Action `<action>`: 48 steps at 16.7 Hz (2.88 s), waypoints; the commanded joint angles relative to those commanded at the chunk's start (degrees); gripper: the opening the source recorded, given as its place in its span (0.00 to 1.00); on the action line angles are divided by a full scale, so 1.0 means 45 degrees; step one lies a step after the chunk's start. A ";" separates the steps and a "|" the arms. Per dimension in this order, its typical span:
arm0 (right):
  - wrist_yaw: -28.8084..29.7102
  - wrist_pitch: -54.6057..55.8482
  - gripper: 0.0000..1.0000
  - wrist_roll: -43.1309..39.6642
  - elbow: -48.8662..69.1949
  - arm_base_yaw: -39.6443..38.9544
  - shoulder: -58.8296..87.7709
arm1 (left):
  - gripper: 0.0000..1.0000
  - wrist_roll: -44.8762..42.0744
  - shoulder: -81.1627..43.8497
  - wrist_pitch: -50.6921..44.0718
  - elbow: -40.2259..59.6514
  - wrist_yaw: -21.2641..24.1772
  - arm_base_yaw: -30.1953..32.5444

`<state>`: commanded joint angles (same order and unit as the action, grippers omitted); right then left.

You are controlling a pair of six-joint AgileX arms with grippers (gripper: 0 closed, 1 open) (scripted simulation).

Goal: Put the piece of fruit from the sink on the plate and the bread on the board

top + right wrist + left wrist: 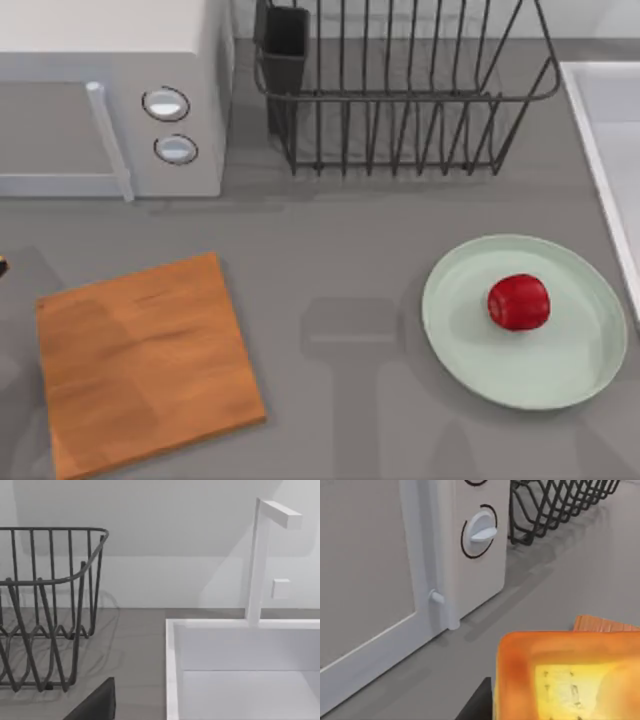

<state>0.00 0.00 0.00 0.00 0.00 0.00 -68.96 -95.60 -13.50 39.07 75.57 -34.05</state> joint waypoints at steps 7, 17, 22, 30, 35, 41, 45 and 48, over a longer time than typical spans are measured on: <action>0.0000 0.0000 1.00 0.0000 0.0000 0.0000 0.0000 | 0.00 0.0054 0.0144 -0.0113 0.0012 -0.0070 0.0084; 0.0000 0.0000 1.00 0.0000 0.0000 0.0000 0.0000 | 0.00 0.5025 0.1201 0.1403 -0.1385 -0.5708 0.4158; 0.0000 0.0000 1.00 0.0000 0.0000 0.0000 0.0000 | 0.00 0.8016 0.2100 0.2313 -0.2204 -0.9158 0.6338; 0.0000 0.0000 1.00 0.0000 0.0000 0.0000 0.0000 | 0.00 1.2554 0.3686 0.3772 -0.3420 -1.4360 1.0078; 0.0000 0.0000 1.00 0.0000 0.0000 0.0000 0.0000 | 0.00 1.6036 0.4406 0.4630 -0.4365 -1.8337 1.2685; 0.0000 0.0000 1.00 0.0000 0.0000 0.0000 0.0000 | 0.00 2.0024 0.5982 0.5769 -0.5718 -2.2852 1.5931; 0.0000 0.0000 1.00 0.0000 0.0000 0.0000 0.0000 | 0.00 2.0727 0.6455 0.6117 -0.6135 -2.3681 1.6483; 0.0000 0.0000 1.00 0.0000 0.0000 0.0000 0.0000 | 0.00 2.0727 0.6455 0.6117 -0.6135 -2.3681 1.6483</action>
<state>0.00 0.00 0.00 0.00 0.00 0.00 24.31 -66.55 14.03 11.47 -30.99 40.13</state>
